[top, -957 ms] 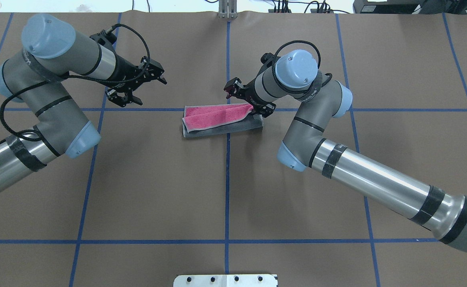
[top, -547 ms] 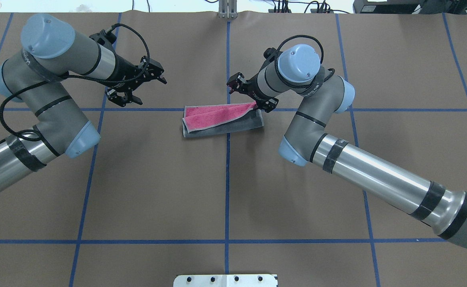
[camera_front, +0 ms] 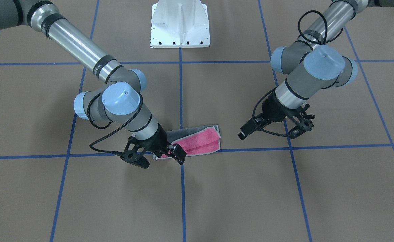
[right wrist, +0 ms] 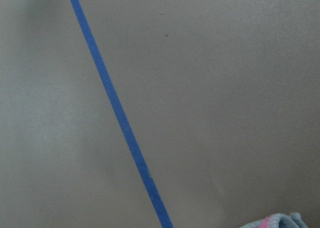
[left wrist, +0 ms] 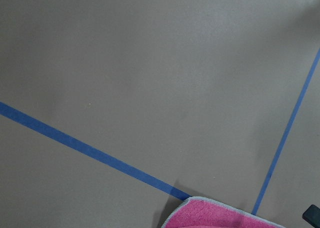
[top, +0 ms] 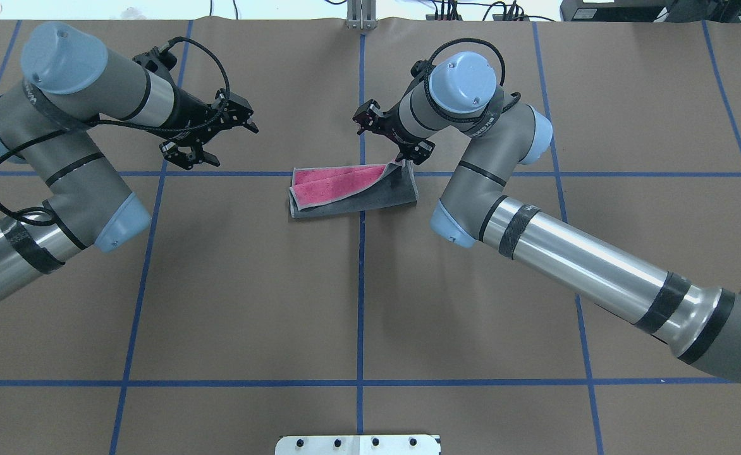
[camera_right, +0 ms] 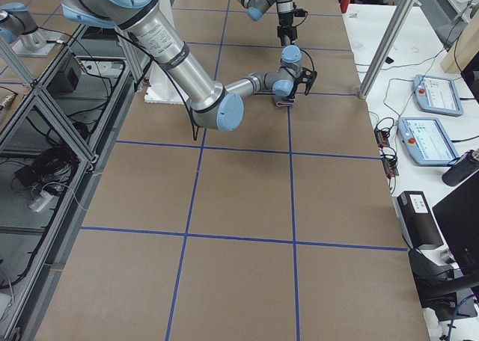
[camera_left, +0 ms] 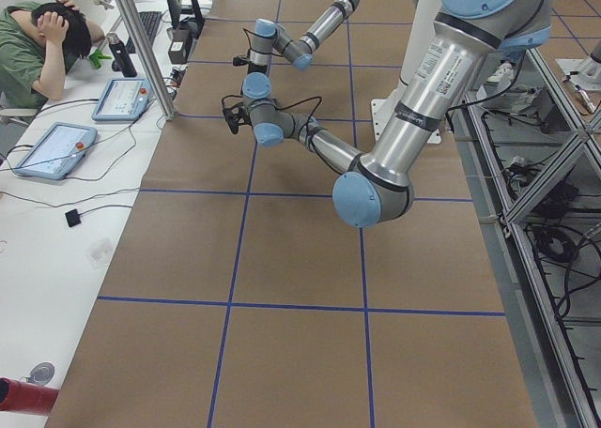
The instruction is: Fold towel twice with both arms
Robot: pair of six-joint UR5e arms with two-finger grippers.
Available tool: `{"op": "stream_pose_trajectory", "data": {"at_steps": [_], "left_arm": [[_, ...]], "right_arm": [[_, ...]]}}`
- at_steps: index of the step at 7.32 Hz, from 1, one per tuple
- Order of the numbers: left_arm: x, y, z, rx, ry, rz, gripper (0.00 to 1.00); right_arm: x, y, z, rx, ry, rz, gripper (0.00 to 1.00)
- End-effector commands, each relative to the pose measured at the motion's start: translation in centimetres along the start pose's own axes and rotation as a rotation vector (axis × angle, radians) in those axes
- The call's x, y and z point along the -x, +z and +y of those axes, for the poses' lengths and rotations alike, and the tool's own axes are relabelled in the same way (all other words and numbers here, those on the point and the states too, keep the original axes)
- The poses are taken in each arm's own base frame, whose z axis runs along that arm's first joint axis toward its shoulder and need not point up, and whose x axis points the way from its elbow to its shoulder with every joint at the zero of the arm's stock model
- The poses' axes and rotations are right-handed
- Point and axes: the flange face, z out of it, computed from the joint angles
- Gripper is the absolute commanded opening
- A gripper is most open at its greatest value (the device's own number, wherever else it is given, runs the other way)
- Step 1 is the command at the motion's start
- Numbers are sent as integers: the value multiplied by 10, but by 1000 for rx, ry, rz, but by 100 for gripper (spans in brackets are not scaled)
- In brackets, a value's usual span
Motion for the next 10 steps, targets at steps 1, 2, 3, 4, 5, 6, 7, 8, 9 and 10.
{"op": "stream_pose_trajectory", "data": {"at_steps": [1, 2, 3, 4, 5, 6, 7, 8, 9, 10], "left_arm": [[9, -3, -3, -1, 3, 7, 100], [8, -3, -3, -1, 3, 7, 100], [8, -3, -3, -1, 3, 7, 100], [8, -3, -3, -1, 3, 7, 100], [8, -3, -3, -1, 3, 7, 100], [9, -3, -3, -2, 3, 7, 100], [9, -2, -2, -1, 3, 7, 100], [9, -1, -2, 0, 2, 6, 100], [10, 0, -2, 0, 1, 3, 100], [10, 0, -2, 0, 1, 3, 100]], "right_arm": [[6, -2, -6, -2, 1, -2, 98], [9, -7, -7, 10, 1, -10, 98], [15, -14, -5, 20, 0, -24, 98], [20, -21, -1, 36, 1, -37, 99], [18, -25, 3, 55, 5, -39, 99], [6, -23, 7, 62, 19, -30, 99], [-11, -18, 13, 72, 33, -16, 99], [-18, -15, 15, 81, 38, -5, 99], [-18, -13, 24, 93, 53, 16, 99], [-15, -17, 30, 96, 55, 26, 99]]}}
